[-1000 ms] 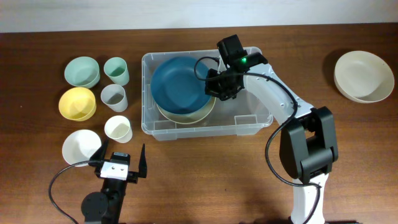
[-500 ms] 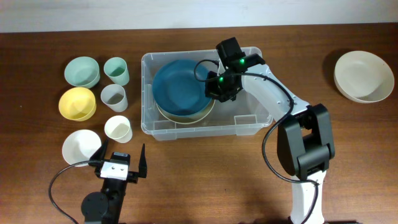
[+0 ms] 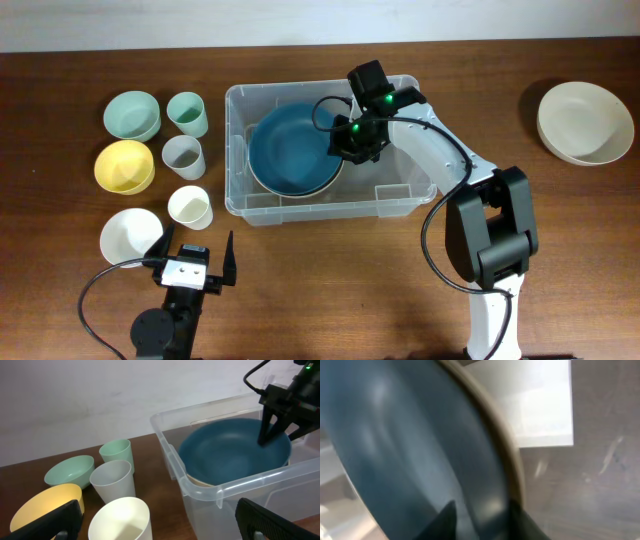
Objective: Pack container
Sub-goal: 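Lower the teal plate onto the cream bowl and release it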
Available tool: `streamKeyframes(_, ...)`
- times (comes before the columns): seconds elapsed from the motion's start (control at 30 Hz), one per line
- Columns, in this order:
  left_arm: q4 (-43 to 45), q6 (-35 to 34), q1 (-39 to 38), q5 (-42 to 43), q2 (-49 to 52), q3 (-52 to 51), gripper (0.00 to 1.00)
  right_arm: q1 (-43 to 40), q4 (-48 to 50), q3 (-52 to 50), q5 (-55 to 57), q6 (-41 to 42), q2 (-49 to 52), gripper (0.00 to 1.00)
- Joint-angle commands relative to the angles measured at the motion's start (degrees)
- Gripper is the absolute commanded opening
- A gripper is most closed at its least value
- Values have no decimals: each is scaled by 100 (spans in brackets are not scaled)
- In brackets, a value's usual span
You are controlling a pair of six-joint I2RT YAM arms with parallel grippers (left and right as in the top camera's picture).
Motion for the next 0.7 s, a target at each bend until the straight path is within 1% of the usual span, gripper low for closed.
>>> streamKeyframes(0.0,-28,55,37,-24,-39,-17,99,31,17,39,-105,4,15,39)
streamKeyframes(0.17,-28,55,37,-24,-39,-17,99,31,15,39,-107,-2,15,53)
streamKeyframes(0.27,-28,55,37,-22,-39,-17,100,31,7,39,-109,0,15,54)
streamKeyframes(0.33,-28,55,39,-24,-39,-17,99,31,-15,39,-109,0,15,45)
streamKeyframes(0.37,-28,55,37,-22,-39,-17,100,31,-20,39,-109,2,15,38)
streamKeyframes(0.43,-28,55,39,-22,-39,-17,99,31,-22,39,-107,2,15,28)
streamKeyframes(0.5,-28,55,39,-24,-39,-17,100,31,-22,39,-107,2,15,21)
streamKeyframes(0.57,-28,55,37,-22,-39,-17,100,31,-24,39,-107,2,15,16)
streamKeyframes(0.67,-28,55,39,-24,-39,-17,99,24,-24,39,-107,4,15,15)
